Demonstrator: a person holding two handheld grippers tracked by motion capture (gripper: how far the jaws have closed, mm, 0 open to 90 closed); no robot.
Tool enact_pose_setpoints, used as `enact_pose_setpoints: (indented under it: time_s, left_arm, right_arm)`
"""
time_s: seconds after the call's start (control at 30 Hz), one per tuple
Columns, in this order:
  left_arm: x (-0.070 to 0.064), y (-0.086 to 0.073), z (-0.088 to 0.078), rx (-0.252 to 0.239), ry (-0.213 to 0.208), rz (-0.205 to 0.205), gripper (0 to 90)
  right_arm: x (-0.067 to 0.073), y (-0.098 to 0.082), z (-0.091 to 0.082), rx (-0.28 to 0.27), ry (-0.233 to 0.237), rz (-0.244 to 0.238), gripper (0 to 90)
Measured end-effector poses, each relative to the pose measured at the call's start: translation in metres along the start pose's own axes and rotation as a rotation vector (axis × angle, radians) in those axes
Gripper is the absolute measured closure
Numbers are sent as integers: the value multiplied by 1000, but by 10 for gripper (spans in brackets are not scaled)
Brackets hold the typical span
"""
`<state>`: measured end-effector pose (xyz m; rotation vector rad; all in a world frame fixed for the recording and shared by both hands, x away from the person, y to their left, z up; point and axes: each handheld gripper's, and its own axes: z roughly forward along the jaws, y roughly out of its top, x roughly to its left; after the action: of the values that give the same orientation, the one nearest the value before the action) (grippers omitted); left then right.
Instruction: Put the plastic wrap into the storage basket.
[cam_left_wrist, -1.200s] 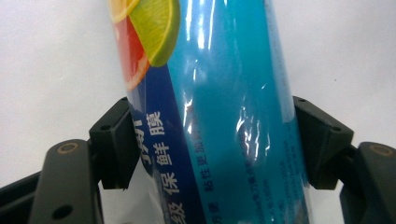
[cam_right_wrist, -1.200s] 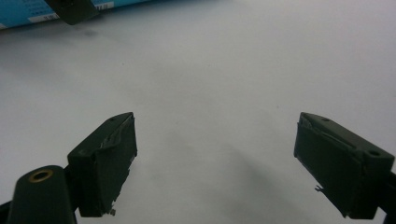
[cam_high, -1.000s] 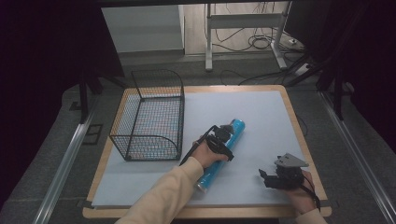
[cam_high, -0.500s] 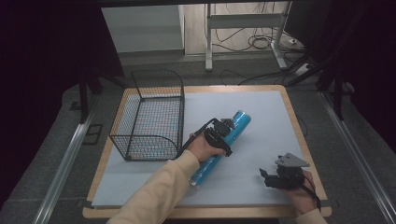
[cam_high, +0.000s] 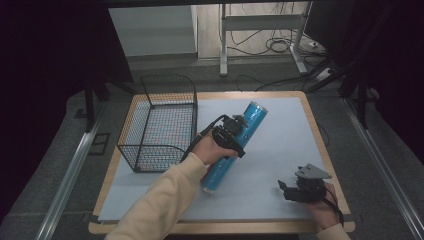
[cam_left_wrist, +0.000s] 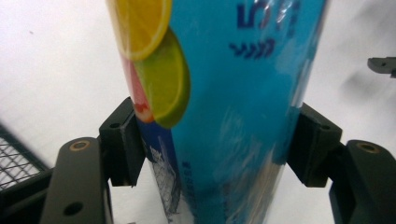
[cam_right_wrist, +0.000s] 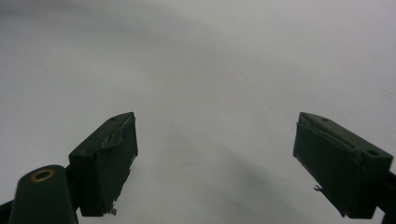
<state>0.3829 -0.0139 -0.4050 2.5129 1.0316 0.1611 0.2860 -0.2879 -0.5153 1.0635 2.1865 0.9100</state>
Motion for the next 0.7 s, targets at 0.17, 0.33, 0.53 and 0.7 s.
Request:
enact_pose_setpoints:
  time_s: [0.17,0.33,0.53,0.7]
  left_arm:
    - [3,0,-11,-30,9,-8,316]
    - [6,-1,-19,-43,11,0,317]
    - [8,0,-26,-56,15,-1,317]
    - [8,2,-29,-63,24,4,317]
  right_arm:
    - [0,0,0,1,0,0,139]
    - [0,0,0,0,0,1,140]
    - [0,0,0,1,0,1,140]
    - [-1,0,0,3,0,0,140]
